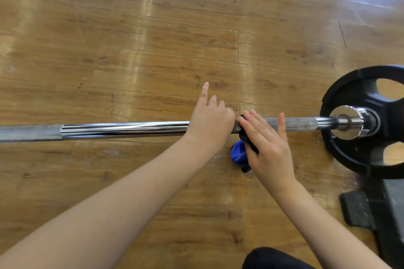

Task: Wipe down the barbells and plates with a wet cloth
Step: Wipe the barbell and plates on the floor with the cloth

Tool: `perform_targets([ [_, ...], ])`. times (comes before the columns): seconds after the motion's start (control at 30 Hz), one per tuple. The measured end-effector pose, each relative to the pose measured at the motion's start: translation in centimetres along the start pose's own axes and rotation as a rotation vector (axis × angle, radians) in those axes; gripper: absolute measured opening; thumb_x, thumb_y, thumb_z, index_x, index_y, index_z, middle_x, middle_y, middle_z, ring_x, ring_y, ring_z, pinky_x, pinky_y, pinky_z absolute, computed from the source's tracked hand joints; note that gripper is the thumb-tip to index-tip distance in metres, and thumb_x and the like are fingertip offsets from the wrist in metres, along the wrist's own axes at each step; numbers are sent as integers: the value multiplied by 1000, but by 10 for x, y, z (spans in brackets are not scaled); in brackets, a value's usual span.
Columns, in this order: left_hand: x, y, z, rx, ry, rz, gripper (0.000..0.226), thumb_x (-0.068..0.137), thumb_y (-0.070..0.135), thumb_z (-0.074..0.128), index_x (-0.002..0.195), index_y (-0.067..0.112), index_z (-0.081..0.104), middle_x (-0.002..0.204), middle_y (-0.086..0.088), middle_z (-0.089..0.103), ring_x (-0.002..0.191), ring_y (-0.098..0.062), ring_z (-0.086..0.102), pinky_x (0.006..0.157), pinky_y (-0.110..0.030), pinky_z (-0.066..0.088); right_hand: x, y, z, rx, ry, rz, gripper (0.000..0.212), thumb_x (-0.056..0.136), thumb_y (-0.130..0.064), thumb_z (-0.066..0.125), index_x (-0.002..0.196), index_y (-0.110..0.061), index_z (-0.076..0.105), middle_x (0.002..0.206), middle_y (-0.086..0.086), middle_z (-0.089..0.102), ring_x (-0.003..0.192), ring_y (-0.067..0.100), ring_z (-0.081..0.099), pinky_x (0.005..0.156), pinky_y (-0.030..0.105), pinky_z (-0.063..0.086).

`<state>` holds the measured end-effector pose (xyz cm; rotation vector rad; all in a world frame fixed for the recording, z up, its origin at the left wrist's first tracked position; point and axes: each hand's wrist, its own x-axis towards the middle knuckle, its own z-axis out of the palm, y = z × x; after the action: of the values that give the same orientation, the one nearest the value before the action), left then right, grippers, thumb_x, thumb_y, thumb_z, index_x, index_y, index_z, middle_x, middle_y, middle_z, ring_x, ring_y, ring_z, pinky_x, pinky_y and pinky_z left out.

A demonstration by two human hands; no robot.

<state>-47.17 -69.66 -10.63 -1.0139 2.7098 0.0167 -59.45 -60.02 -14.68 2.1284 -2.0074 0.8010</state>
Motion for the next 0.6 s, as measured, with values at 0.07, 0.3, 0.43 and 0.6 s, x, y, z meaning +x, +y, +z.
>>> perform_targets([
  [0.07,-11,-5,9,9,120,-54,49,87,13,53,136,5,45,139,-15,49,132,-33,41,113,-57,6,-3,1,1,1,10,4,37,84,-1,53,120,-3,63,130,8,55,123,21,52,117,46,8],
  [0.3,-17,-16,36,-27,326,-123,49,78,7,28,102,-2,70,104,-21,69,102,-34,65,97,-50,44,9,-25,16,20,44,-6,33,87,-2,46,114,2,66,122,16,62,117,27,57,113,48,19],
  [0.43,-15,-17,37,-7,356,-116,53,76,4,23,101,-4,70,101,-25,68,100,-37,66,97,-49,44,4,-12,13,15,19,-79,33,88,0,49,117,-2,65,127,10,59,121,22,53,114,47,18],
  [0.6,-12,-17,37,-88,385,-115,52,75,3,24,96,-4,71,97,-26,69,95,-38,67,91,-49,49,-7,1,6,2,89,48,39,84,5,49,121,2,60,130,8,52,123,25,50,115,46,17],
])
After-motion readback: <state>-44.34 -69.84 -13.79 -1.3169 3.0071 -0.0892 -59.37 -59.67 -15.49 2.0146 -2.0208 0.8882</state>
